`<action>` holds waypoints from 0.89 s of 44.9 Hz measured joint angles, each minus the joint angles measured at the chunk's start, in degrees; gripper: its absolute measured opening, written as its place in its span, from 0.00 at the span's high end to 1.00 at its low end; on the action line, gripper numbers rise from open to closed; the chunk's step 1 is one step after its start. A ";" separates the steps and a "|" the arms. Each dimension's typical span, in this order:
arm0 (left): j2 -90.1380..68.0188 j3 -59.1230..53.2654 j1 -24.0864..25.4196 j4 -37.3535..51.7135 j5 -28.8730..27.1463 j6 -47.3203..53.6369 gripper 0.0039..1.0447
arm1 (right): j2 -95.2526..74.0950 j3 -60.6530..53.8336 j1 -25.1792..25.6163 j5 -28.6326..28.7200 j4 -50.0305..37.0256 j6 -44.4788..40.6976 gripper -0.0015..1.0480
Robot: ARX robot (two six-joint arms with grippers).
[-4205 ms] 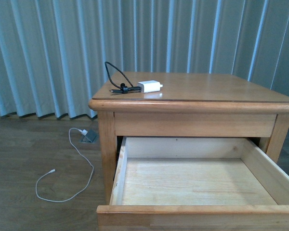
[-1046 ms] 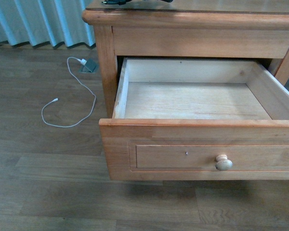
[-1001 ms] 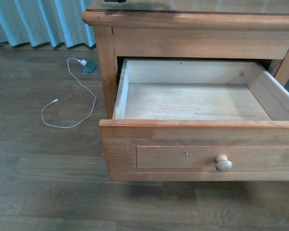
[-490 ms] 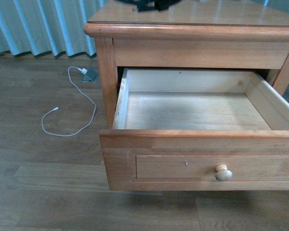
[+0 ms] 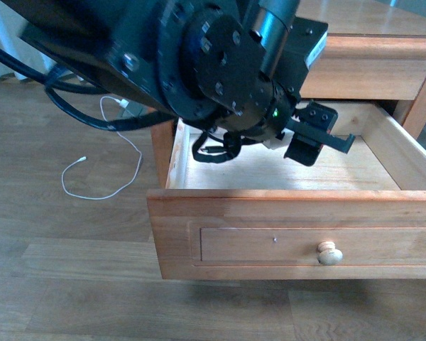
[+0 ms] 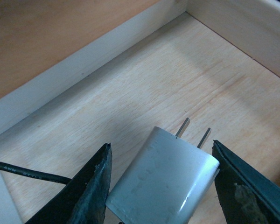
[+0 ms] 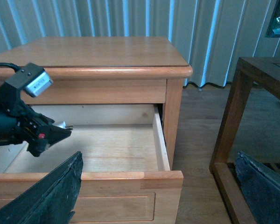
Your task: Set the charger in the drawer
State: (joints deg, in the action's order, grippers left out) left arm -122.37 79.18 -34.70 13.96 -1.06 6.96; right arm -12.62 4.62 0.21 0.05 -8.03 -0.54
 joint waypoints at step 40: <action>47.36 -24.94 7.34 6.38 -29.18 1.20 0.06 | 0.00 0.00 0.00 0.00 0.00 0.00 0.08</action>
State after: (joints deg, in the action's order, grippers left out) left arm -75.00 54.24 -27.35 20.34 -30.24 8.16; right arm -12.62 4.62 0.21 0.05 -8.03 -0.54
